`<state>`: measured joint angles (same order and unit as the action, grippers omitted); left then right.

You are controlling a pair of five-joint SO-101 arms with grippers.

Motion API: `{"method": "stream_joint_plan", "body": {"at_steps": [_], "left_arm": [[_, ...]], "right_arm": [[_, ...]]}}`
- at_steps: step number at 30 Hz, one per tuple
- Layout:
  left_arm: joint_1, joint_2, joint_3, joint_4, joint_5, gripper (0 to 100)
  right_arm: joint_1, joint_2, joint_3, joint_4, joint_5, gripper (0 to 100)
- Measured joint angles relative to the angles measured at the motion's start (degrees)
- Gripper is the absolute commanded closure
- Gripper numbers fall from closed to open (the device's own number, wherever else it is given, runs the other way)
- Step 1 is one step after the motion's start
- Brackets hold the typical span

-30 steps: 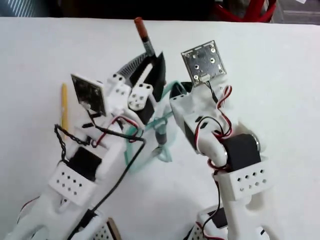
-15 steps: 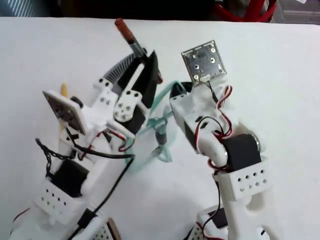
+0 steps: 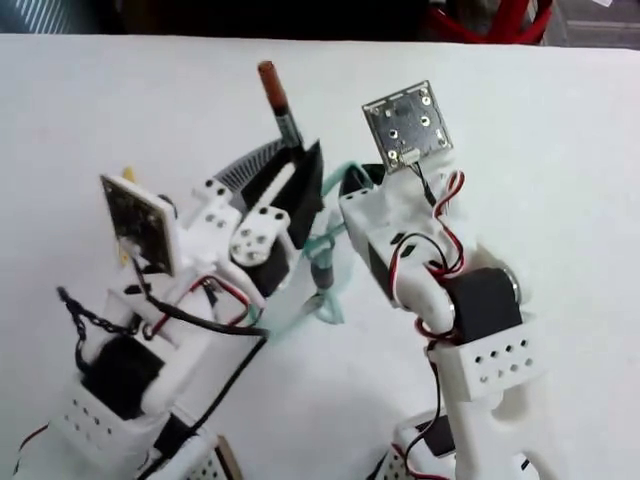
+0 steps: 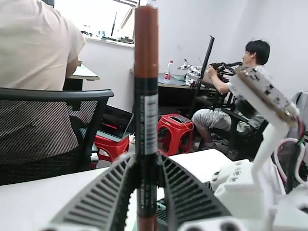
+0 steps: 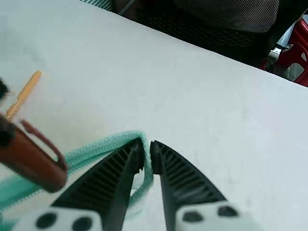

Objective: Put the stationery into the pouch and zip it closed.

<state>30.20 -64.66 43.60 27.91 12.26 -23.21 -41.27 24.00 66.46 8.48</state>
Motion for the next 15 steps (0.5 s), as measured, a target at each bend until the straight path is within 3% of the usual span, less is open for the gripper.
{"method": "stream_joint_plan", "body": {"at_steps": [10, 15], "left_arm": [[1.9, -0.1, 2.8, -3.1, 1.8, 97], [1.4, -0.2, 4.4, -3.1, 1.8, 85]], "right_arm": [[0.0, 0.0, 0.0, 0.0, 0.0, 97.9], [0.0, 0.0, 0.0, 0.0, 0.0, 97.9]]}}
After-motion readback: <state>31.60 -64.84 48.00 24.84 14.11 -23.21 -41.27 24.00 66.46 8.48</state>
